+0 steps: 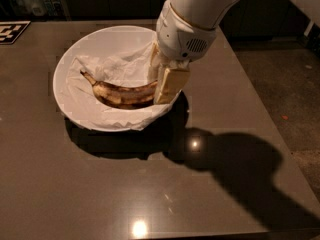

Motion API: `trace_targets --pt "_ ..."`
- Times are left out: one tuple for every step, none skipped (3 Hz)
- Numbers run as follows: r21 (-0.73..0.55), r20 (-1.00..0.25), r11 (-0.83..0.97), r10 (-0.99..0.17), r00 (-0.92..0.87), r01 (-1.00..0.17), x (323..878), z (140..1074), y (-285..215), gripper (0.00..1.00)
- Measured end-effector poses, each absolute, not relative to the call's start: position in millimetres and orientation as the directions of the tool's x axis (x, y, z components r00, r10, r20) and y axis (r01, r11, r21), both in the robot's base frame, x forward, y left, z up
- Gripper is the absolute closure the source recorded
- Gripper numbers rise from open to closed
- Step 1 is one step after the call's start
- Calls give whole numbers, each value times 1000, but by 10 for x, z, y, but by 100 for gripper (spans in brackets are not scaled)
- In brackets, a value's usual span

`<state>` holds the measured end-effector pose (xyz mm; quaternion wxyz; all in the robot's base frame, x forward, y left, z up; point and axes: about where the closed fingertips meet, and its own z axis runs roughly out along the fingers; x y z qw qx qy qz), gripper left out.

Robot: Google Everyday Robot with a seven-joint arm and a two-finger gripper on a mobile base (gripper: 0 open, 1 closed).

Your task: Pick banana from white bowl

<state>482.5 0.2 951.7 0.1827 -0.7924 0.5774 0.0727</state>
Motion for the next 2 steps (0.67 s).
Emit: trace_targets --pt "-235 -325 -276 -881 343 -932 4522 9649 -102 100" --pt "-267 -336 -265 -876 347 -927 4184 9693 -256 100"
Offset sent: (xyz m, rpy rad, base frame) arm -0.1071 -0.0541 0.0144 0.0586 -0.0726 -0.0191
